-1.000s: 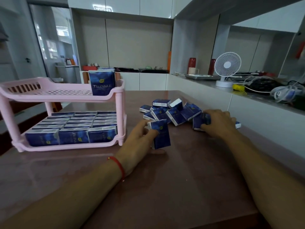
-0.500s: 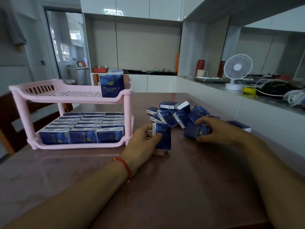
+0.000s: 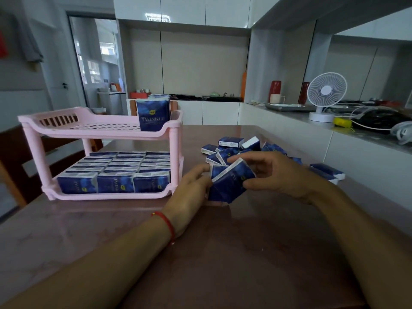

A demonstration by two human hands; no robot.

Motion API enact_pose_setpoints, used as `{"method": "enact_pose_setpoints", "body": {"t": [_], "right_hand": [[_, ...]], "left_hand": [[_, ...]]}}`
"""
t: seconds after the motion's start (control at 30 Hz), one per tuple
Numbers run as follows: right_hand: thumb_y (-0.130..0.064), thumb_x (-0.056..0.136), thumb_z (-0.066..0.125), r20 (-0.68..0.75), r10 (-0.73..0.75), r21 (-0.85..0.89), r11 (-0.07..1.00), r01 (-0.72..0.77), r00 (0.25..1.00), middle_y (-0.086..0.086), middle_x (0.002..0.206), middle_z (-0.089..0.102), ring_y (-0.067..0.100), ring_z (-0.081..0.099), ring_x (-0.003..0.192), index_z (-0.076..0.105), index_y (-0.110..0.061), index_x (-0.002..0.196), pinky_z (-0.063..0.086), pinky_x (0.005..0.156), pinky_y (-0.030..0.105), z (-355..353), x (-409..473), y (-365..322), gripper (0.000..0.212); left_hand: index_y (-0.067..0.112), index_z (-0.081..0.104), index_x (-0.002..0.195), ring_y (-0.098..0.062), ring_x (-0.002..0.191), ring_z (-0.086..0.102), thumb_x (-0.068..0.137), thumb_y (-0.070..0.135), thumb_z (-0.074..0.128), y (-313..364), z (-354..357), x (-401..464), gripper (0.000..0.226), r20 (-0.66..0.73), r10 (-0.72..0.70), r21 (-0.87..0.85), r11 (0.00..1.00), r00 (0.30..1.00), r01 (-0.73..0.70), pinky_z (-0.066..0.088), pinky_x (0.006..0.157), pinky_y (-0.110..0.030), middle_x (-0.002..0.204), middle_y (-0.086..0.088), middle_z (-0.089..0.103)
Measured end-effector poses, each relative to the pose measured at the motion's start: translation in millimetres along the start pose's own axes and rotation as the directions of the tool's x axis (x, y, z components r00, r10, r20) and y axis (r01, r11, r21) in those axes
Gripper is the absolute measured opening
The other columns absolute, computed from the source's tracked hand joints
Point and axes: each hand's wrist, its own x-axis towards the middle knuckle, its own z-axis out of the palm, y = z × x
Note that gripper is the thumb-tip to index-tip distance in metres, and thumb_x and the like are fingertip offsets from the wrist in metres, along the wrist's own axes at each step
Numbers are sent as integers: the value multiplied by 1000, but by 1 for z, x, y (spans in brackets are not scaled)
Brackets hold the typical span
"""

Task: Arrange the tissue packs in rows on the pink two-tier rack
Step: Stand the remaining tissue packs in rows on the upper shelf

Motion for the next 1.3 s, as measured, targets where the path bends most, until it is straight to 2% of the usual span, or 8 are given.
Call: {"method": "enact_pose_setpoints", "body": {"t": [0.13,0.3,0.53,0.77,0.9,1.0,1.2,1.3], "right_hand": [[4,87,67,19,-25,-22,999,25,1000,-19,122,67,8,63,115,56,-46,134,55,98,35,0,2,0,69],[4,88,65,130,-45,-24,999,49,990,-11,139,59,4,59,123,50,-36,144,53,95,23,16,5,-1,70],[-23,75,86,-67,-96,-37,995,93,993,-6,109,73,12,71,97,67,-25,122,59,87,41,35,8,-3,51],[-23,66,84,-79,-207,131,968,216,975,5,102,75,24,72,93,70,-15,112,61,80,33,57,8,-25,49],[-42,87,70,-119,-195,217,952,217,974,-1,103,72,14,68,76,66,-26,116,54,64,28,72,10,-33,34],[-55,87,56,-166,-161,184,964,191,973,0,99,72,27,63,73,67,-36,111,51,63,40,81,14,-22,33],[-34,102,48,-332,10,160,986,46,943,-8,100,66,2,61,80,60,-37,109,46,74,26,107,43,-17,15],[-46,96,43,-399,227,267,956,-124,888,0,104,64,19,60,93,59,-31,96,49,90,42,121,75,-20,22]], "left_hand": [[3,66,115,-32,96,68,80,-7,44,2,-4,-1,43,98,-6,46,999,995,2,60,69,-34,109,-23,69],[24,58,121,-7,99,69,78,25,83,-8,-8,-3,50,123,157,502,842,980,-197,58,88,-29,110,6,72],[22,54,124,-18,106,70,66,18,87,7,-23,-17,67,144,89,452,880,986,-145,56,95,-47,114,-3,72],[26,56,129,-21,108,68,77,13,84,36,-47,-58,61,153,138,511,836,979,-198,58,92,-38,114,-2,72],[23,55,133,-21,109,69,80,1,79,61,-65,-77,62,128,144,520,833,981,-190,58,91,-48,116,-6,72],[24,55,133,-20,113,67,82,-2,75,94,-85,-88,60,86,177,508,839,980,-196,56,94,-48,121,-4,71],[23,58,131,-26,112,68,84,-7,68,168,-138,-76,57,-42,314,462,848,948,-261,56,93,-43,122,-8,70],[28,57,130,-23,111,67,85,-4,67,192,-162,-50,56,-102,331,541,810,938,-227,59,85,-34,122,-6,67]]}}
